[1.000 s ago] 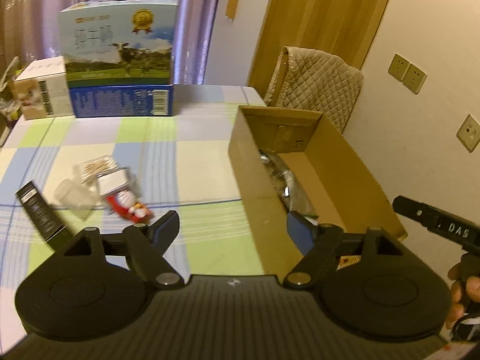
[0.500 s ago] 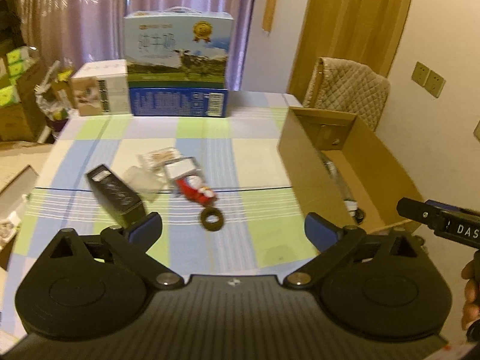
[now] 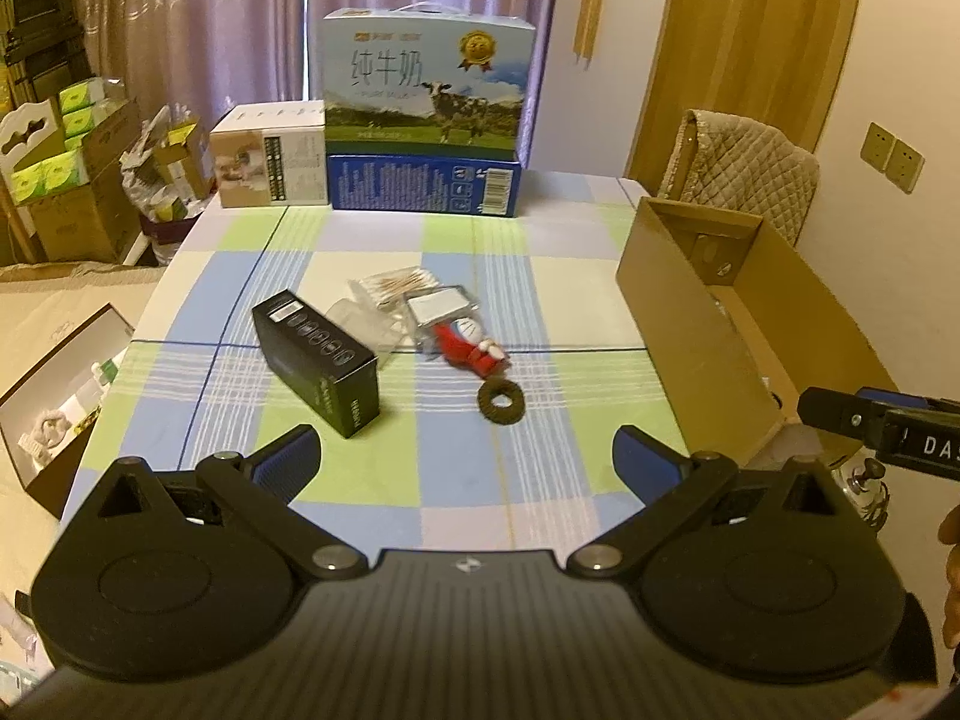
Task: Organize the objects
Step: 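Withdraw both tools from the box back over the table, then grasp the black product box with the left tool while the right tool grasps the brown hair tie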
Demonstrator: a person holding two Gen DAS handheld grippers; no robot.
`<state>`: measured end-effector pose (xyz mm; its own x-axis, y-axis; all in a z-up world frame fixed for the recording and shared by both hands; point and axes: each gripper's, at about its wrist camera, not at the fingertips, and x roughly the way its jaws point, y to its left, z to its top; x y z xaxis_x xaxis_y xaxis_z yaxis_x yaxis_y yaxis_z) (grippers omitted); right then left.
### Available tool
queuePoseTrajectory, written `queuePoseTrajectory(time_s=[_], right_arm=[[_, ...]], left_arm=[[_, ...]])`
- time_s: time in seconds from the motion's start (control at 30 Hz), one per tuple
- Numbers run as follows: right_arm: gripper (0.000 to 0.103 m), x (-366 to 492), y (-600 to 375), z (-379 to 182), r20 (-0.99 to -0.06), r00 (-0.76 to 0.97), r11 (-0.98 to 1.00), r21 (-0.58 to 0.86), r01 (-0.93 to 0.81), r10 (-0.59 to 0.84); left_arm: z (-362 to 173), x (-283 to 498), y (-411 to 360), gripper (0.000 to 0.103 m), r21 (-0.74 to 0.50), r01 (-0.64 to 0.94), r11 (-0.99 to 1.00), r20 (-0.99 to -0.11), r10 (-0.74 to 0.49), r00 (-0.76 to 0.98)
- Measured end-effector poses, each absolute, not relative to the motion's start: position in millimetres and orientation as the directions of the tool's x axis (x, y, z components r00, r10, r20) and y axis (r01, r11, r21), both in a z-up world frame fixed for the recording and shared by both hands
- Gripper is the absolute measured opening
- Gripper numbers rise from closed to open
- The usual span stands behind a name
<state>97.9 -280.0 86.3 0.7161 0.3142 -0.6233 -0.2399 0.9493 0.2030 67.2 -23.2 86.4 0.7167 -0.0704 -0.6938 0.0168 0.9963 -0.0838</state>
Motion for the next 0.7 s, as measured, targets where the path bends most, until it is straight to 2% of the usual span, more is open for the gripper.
queuePoseTrajectory(time_s=[0.7], right_arm=[[0.074,103,-248,48,-0.676,0.645,0.933,0.217,-0.287,0.356]], left_arm=[[52,63,27,0.102,-0.048,-0.093,0.994,-0.721,0.03,0.693]])
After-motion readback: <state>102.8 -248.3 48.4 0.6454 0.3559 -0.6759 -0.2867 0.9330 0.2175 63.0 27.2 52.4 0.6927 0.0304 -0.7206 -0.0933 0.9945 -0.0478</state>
